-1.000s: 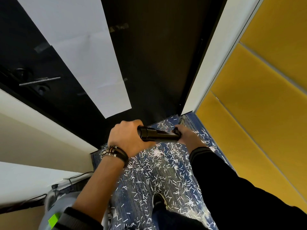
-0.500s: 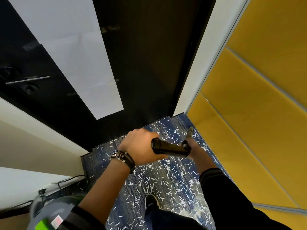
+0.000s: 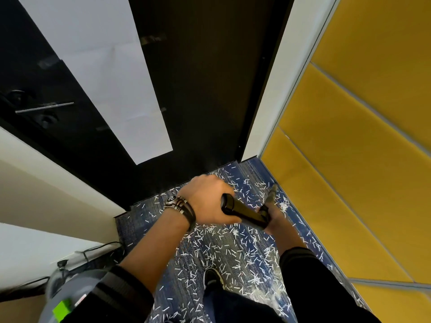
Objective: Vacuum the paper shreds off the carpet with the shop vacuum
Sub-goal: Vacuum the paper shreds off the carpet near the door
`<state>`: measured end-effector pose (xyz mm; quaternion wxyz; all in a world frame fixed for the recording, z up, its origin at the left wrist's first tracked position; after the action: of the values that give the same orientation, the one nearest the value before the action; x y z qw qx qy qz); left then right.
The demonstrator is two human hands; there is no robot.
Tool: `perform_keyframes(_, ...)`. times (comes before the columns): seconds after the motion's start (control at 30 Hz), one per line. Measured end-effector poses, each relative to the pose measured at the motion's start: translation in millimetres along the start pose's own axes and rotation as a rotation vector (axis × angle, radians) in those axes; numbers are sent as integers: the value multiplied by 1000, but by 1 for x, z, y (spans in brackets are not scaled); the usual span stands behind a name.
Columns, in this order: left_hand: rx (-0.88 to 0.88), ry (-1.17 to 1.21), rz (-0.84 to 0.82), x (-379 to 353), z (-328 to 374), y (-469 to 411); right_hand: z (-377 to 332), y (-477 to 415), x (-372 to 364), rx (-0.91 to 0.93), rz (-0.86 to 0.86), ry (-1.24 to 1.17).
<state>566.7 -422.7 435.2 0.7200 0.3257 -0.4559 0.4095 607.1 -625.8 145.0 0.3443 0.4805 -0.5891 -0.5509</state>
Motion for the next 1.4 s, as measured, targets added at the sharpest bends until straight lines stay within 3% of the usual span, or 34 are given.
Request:
perform_keyframes(0.3, 51, 87, 75, -2, -2, 27, -4, 27, 4, 33, 49, 90)
perform_keyframes(0.47, -10, 31, 7, -17, 20, 11, -4, 22, 9, 77, 22, 58)
perform_keyframes(0.8, -165, -35, -81, -18, 46, -1, 41, 23, 41, -3, -15, -151)
perform_keyframes(1.2, -65, 62, -50, -7, 20, 28, 49, 43, 33, 10, 114, -5)
perform_keyframes(1.4, -157, 2, -87, 0, 41, 23, 56, 45, 27, 11, 68, -53)
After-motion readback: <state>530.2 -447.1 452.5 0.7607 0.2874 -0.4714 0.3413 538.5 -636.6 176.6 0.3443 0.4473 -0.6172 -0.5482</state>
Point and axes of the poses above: each hand's wrist, its own y-axis away from the middle knuckle, its own x-axis out of the back of the hand, z = x × y, the point moved 10 cm from there along -y, towards the middle knuckle, and after that the axes turned 13 degrees about -x, right-handed, at the moved point
